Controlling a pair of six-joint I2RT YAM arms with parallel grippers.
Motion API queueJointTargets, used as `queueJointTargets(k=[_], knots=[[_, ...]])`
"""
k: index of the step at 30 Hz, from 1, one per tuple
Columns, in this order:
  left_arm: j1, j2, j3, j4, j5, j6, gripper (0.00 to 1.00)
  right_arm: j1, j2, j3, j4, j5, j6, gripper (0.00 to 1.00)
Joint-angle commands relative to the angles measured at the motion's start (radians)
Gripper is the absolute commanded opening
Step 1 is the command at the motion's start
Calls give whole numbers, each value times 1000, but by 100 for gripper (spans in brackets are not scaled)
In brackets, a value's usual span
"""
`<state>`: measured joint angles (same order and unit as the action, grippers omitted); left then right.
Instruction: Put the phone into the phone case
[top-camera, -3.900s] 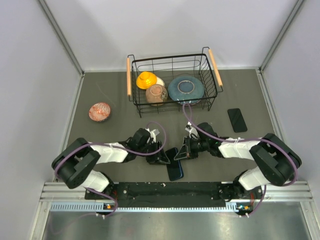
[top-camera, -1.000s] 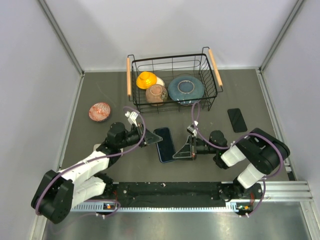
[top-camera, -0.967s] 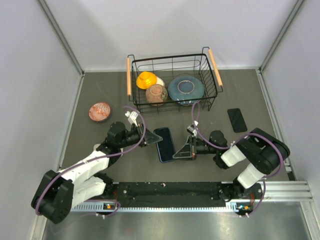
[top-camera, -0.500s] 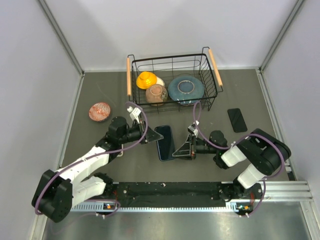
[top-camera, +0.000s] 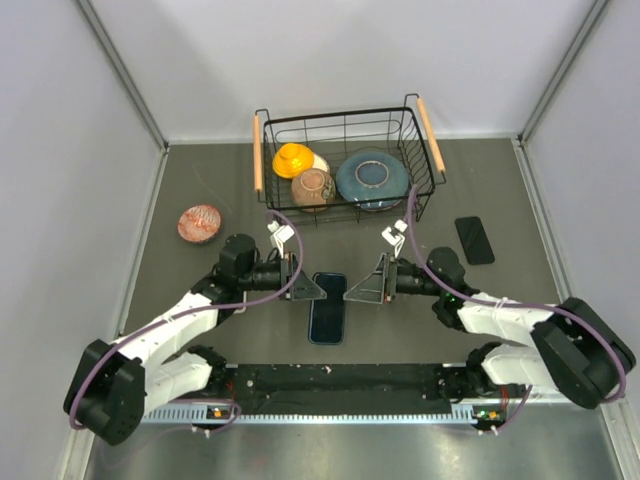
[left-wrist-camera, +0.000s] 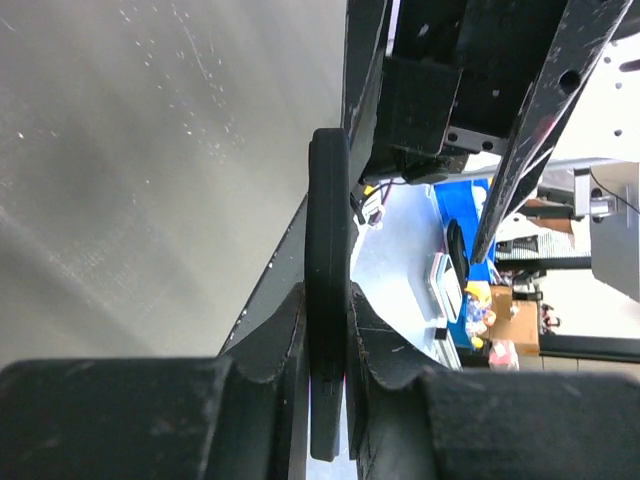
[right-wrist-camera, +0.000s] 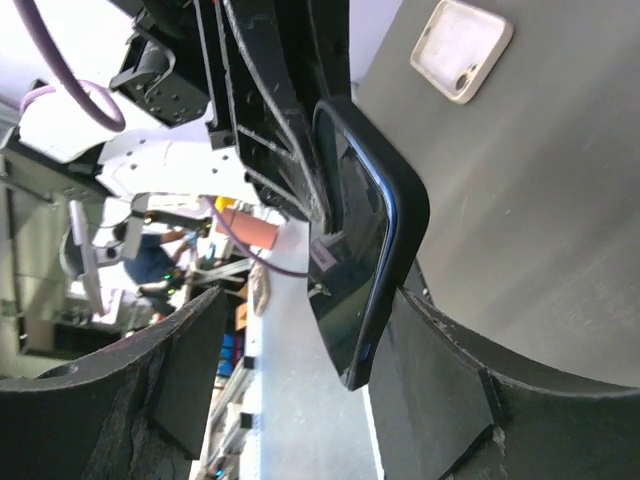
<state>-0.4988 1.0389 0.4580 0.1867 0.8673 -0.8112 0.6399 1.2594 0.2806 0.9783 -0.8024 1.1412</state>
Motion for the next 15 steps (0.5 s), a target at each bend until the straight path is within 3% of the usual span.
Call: queueJointTargets(k=[1, 5, 11, 15], knots=[[-1, -22, 18, 91, 124, -22, 0, -3, -112, 136, -380, 32, -283, 67], [-1, -8, 5, 140, 156, -55, 0, -2, -126, 178, -469, 29, -340, 67], [-1, 9, -13, 234, 217, -100, 0, -3, -92, 184, -420, 6, -314, 66], [-1, 18, -9, 212, 220, -88, 0, -3, -92, 184, -400, 11, -301, 53]])
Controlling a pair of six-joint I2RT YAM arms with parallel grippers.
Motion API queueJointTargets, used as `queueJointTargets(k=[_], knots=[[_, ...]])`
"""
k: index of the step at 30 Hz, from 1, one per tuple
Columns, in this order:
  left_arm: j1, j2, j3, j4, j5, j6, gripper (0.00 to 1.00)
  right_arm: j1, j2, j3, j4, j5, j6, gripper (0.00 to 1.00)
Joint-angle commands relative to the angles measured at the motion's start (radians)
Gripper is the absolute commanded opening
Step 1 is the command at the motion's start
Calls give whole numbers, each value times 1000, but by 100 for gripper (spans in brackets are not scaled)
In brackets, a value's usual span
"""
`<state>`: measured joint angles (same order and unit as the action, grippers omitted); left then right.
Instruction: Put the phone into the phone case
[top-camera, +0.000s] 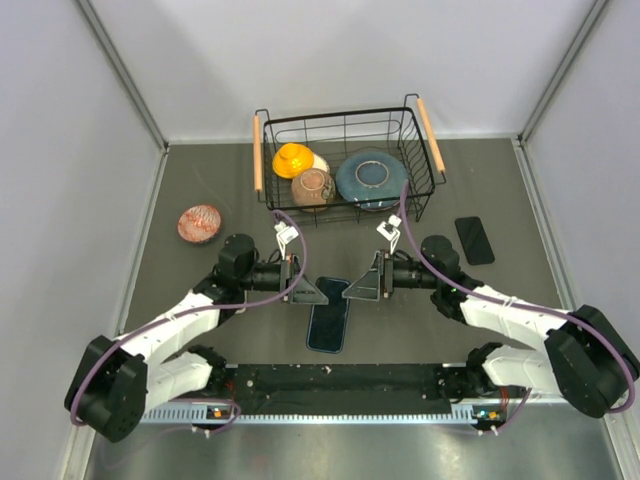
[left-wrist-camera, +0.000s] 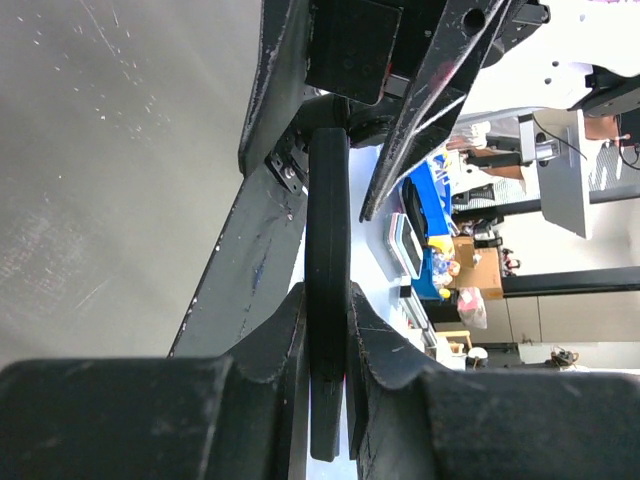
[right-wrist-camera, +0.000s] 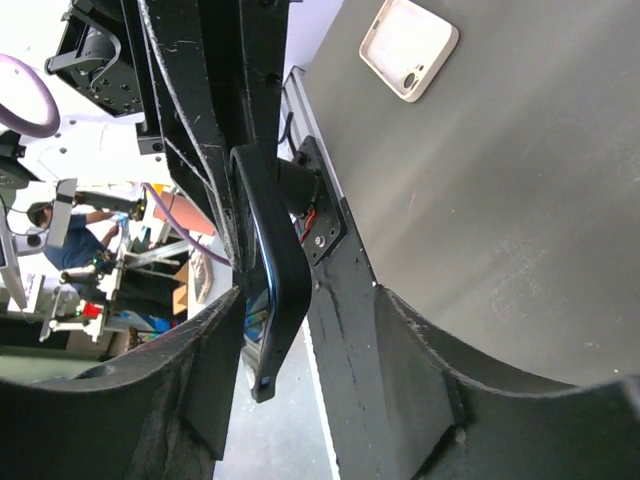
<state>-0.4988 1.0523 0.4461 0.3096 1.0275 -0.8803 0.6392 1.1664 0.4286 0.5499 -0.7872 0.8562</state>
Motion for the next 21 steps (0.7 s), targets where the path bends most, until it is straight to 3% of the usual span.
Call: queueJointTargets(k=[1, 9, 12, 13, 16, 21], knots=[[-1, 6, 5, 79, 59, -13, 0, -3, -1, 36, 30, -1, -16, 47], [-1, 48, 25, -1, 45, 40, 0, -3, 12, 50, 45, 2, -10, 38], [-1, 70, 48, -53, 14, 73, 0, -4, 9, 55, 50, 17, -6, 26], [-1, 81, 58, -138, -1, 123, 0, -3, -2, 61, 23, 28, -9, 15], [-3, 103, 103, -283, -62, 213, 0, 4, -30, 97, -104, 83, -72, 0], [-4, 132, 129, -357, -109, 247, 0, 27, -44, 163, -246, 167, -163, 0]])
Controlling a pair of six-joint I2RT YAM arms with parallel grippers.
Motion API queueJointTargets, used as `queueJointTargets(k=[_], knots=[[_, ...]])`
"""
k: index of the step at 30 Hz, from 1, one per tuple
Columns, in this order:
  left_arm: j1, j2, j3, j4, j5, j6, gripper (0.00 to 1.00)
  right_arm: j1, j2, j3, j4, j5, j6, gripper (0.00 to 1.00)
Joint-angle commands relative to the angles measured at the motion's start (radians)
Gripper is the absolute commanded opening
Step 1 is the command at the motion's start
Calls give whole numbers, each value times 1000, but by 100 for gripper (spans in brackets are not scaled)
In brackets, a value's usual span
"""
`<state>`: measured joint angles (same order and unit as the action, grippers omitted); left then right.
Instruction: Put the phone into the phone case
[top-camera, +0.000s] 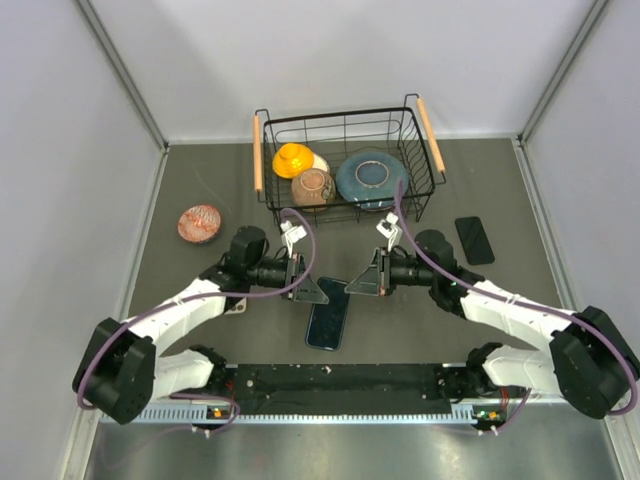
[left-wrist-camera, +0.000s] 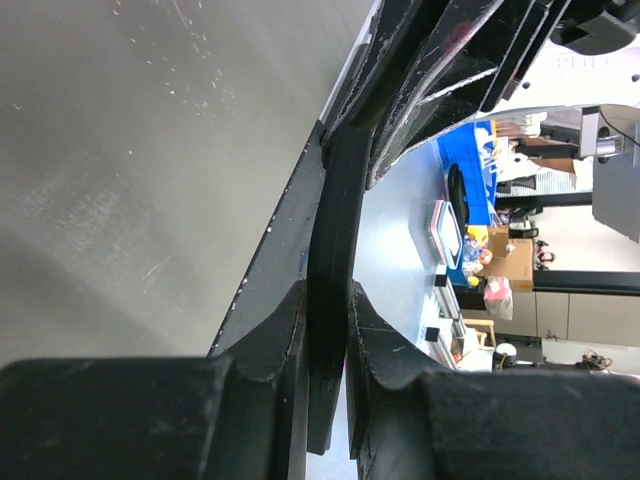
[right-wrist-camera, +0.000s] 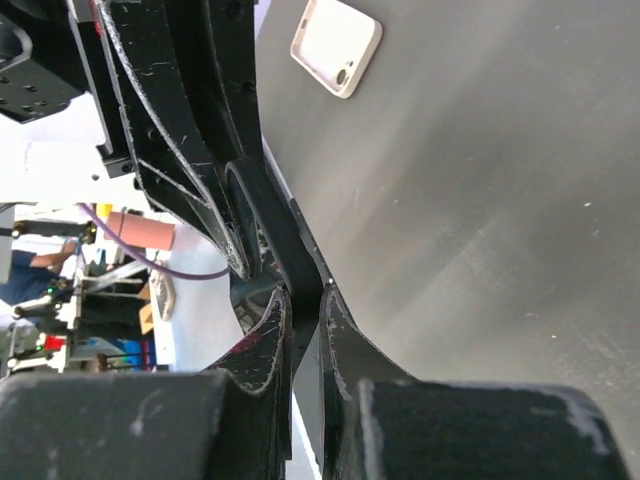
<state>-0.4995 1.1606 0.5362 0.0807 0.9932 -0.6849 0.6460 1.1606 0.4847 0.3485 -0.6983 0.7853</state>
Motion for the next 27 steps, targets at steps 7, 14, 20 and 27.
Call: queueJointTargets(k=[7, 14, 20, 27], knots=[[-4, 73, 51, -159, -105, 67, 0, 67, -4, 153, -100, 155, -81, 0], [-2, 13, 51, -96, -82, 15, 0, 70, -44, 91, -74, 148, -25, 49], [-1, -61, 30, 54, -102, -111, 0, 69, -41, -58, 182, 13, 107, 70], [3, -111, -21, 254, -134, -272, 0, 76, -9, -153, 398, -55, 204, 71]])
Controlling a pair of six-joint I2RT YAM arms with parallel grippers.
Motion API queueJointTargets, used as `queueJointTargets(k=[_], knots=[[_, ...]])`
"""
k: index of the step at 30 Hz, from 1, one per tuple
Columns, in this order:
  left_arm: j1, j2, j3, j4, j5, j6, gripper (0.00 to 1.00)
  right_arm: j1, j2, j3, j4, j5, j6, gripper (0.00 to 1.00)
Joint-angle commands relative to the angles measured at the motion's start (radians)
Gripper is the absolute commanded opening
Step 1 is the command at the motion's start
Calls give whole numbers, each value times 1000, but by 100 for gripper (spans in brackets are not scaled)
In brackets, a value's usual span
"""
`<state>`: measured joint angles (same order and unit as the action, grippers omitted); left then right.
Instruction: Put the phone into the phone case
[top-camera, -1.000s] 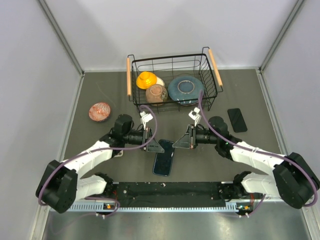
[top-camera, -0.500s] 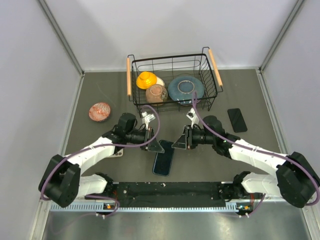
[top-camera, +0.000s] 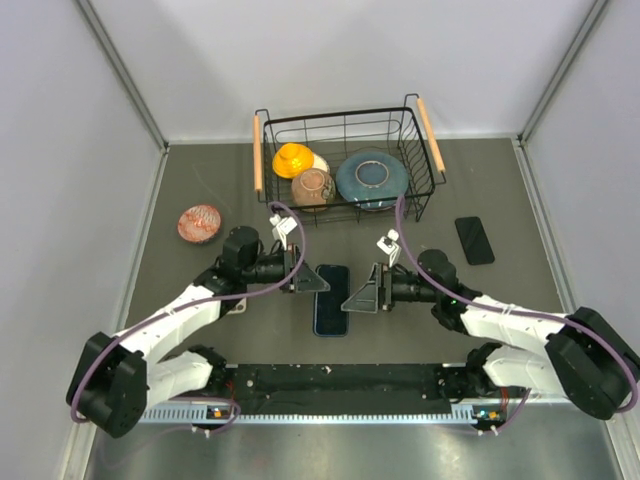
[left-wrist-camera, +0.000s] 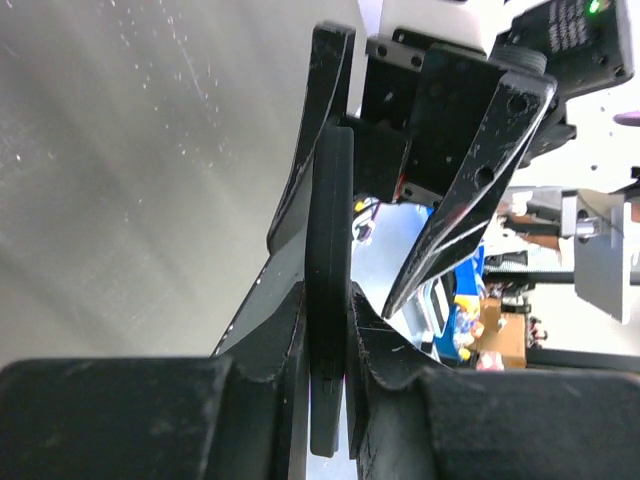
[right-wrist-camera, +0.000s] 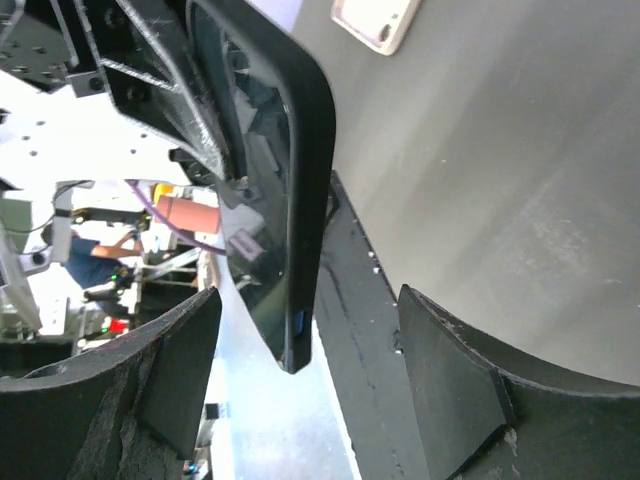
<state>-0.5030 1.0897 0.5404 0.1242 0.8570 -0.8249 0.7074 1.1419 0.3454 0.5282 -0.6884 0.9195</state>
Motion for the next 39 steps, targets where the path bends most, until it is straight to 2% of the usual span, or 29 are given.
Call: queueJointTargets(k=[1, 8, 26, 30, 39], knots=[[6, -43, -29, 227, -9, -143, 0, 18, 13, -17, 242, -71, 82, 71], [20, -91, -83, 299, -82, -161, 0, 24, 58, -51, 446, -91, 214, 63], [69, -149, -175, 402, -158, -227, 0, 76, 119, -55, 423, -33, 260, 58], [81, -163, -184, 396, -174, -226, 0, 81, 128, -59, 423, -25, 274, 52], [107, -238, -230, 373, -265, -246, 0, 84, 140, -51, 443, -14, 309, 49]])
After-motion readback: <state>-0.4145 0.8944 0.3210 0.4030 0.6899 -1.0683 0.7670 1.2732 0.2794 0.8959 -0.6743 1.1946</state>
